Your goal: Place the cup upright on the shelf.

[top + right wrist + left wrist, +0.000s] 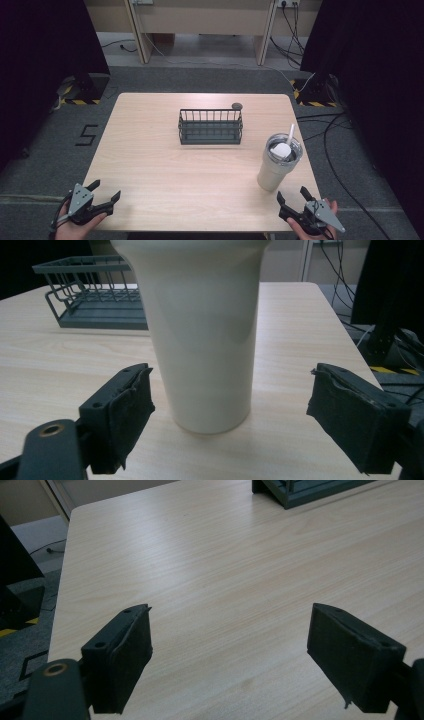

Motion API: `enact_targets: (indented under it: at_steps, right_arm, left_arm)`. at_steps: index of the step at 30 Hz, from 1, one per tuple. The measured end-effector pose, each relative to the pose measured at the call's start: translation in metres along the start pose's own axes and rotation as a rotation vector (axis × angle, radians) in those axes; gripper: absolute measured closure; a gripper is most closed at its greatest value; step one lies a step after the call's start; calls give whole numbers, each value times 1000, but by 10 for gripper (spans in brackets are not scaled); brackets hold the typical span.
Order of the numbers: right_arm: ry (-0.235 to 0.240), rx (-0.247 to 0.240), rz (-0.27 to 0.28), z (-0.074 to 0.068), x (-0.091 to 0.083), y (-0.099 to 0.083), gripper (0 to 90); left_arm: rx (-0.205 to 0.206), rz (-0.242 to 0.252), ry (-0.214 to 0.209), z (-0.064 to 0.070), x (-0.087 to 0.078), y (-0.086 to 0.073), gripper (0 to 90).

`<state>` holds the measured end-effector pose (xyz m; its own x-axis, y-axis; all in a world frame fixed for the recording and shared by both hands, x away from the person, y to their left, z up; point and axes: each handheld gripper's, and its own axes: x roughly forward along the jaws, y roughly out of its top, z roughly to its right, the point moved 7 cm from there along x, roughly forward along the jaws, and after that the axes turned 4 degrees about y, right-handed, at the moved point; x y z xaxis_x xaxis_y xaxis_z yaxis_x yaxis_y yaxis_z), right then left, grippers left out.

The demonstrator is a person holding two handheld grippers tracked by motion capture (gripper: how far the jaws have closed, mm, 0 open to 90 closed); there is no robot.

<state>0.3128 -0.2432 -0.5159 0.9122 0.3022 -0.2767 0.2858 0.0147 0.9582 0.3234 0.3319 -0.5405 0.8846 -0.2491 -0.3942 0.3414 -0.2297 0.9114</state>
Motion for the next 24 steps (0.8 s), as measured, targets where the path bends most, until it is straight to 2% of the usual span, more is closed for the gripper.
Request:
enact_targets:
  at_steps: [4,7,9,12,14,24]
  right_arm:
    - [15,3,14,-2,4,6,154]
    - [52,27,9,-7,11,12,148]
    - [49,3,11,-9,17,15,138]
    - [49,-6,14,-10,24,19,128]
    - [37,-29,21,-9,35,25,122]
    - [32,-55,15,-10,62,31,109]
  left_arm:
    - [-13,5,-6,6,1,1,175]
    - [-17,7,-22,12,1,0,177]
    - [-16,2,-27,13,1,-1,179]
    - [-12,-1,-28,14,1,-2,180]
    - [-7,-4,-27,14,2,-3,180]
    - [-4,-3,-27,14,3,-4,185]
